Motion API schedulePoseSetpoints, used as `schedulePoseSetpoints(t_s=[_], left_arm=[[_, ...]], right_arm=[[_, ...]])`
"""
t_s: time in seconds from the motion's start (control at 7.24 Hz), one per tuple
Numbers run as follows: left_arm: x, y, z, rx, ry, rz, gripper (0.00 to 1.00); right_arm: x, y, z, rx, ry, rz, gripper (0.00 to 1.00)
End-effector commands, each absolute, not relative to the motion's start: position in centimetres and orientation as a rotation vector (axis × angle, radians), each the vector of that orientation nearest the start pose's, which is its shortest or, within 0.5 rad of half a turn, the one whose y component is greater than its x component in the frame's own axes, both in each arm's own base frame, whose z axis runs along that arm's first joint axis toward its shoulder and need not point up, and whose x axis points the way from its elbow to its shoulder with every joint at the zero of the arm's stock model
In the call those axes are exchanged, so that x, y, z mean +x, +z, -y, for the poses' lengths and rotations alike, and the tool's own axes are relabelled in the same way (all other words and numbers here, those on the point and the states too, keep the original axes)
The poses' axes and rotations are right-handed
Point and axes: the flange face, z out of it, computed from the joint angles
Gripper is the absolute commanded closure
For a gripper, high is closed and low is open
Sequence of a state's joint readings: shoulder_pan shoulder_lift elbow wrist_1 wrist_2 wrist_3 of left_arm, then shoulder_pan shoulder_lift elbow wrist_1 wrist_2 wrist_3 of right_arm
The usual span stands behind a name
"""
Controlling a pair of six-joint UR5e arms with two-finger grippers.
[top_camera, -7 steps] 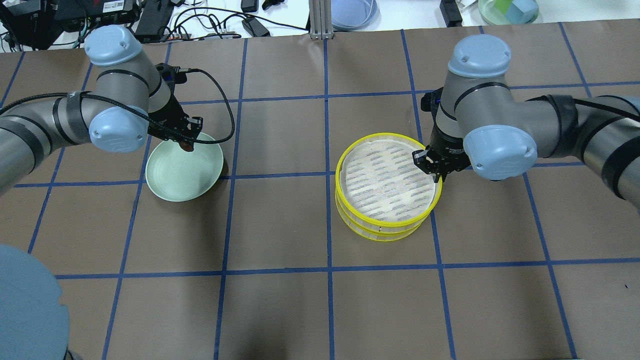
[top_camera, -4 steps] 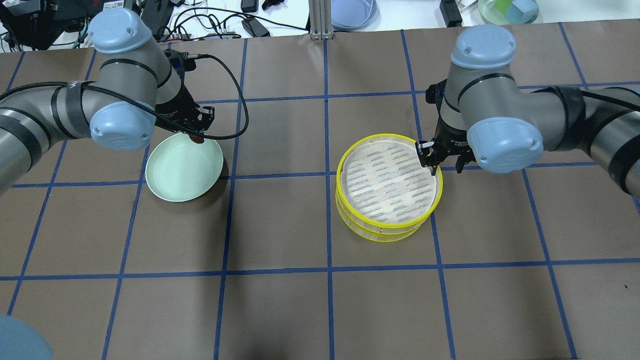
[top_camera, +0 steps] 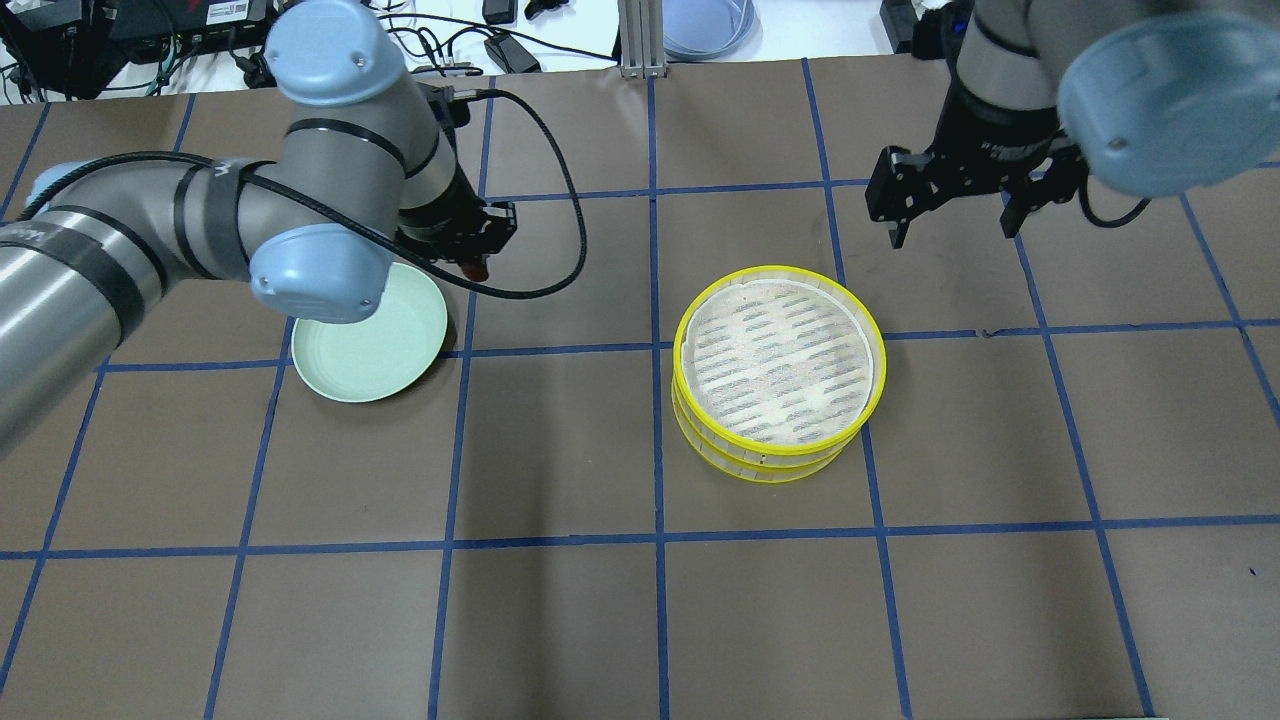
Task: Stack buns with steamer
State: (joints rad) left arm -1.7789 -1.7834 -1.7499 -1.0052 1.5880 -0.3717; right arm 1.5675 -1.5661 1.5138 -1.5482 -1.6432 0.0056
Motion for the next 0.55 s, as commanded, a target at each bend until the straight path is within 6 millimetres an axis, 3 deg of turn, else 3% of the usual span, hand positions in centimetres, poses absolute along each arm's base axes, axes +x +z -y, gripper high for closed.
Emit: schedulePoseSetpoints(t_s=[0.0,0.14,0.41], left_arm=[[-32.5,36.0,50.7,-0.476,-0.338,-3.189,1.0],[-35.2,37.0,50.1,-0.547,-0.359,-3.203,1.0],[-39.3,35.5,48.5,-0.679,-0.318,-3.198,1.0]], right_arm=[[12.3,54.7,48.8,0.006,-0.085,-3.166,0.0],[11.2,55.0,48.8,-0.08,-0.094,-3.171,0.0],[10.9,55.5,49.4,-0.087,-0.193,-3.179,0.0]])
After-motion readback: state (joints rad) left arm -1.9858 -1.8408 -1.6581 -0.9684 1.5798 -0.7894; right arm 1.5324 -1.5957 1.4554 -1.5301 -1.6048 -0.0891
